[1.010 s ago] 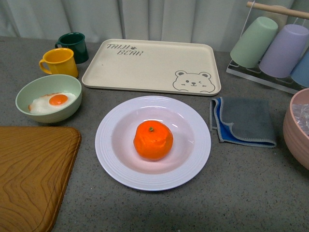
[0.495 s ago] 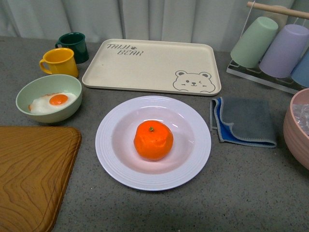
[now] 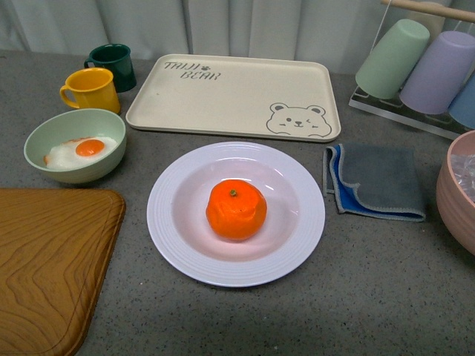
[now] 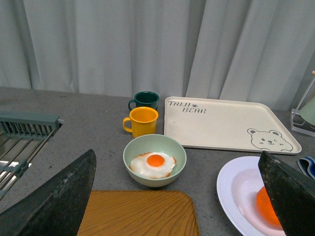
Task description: Place orange and plate with both arms
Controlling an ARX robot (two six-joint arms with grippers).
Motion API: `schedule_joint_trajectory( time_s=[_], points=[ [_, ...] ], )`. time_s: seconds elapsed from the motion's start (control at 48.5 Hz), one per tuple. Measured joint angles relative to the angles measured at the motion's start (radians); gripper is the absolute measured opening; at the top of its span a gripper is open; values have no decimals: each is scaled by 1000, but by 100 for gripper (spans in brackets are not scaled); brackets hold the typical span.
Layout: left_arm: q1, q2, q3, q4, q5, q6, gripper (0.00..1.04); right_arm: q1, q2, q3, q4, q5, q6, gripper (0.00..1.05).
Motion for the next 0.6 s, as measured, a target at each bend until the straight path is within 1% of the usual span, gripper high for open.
schedule_joint_trajectory(
  time_s=[0.062, 0.103, 0.165, 0.227, 0.288, 0.309, 0.371, 0.453, 0.598],
  points=[
    [0, 0, 0, 0, 0, 0, 98, 81, 104, 3, 87, 41, -189, 95],
    [0, 0, 0, 0, 0, 0, 98, 121, 218, 13, 162, 72, -224, 95],
    [0, 0, 0, 0, 0, 0, 98, 174, 407, 39, 280, 106, -202, 95],
    [0, 0, 0, 0, 0, 0, 98, 208, 576, 72, 373, 113, -142, 95],
    [0, 0, 0, 0, 0, 0, 98, 235, 790, 124, 446, 93, -34, 95],
    [0, 0, 0, 0, 0, 0, 98, 238, 868, 144, 461, 78, 23, 95],
    [0, 0, 0, 0, 0, 0, 98, 237, 1032, 187, 478, 46, 139, 95],
    [0, 0, 0, 0, 0, 0, 98, 229, 1166, 227, 500, 13, 246, 95],
    [0, 0, 0, 0, 0, 0, 98, 214, 1348, 292, 514, -44, 385, 95]
  ],
)
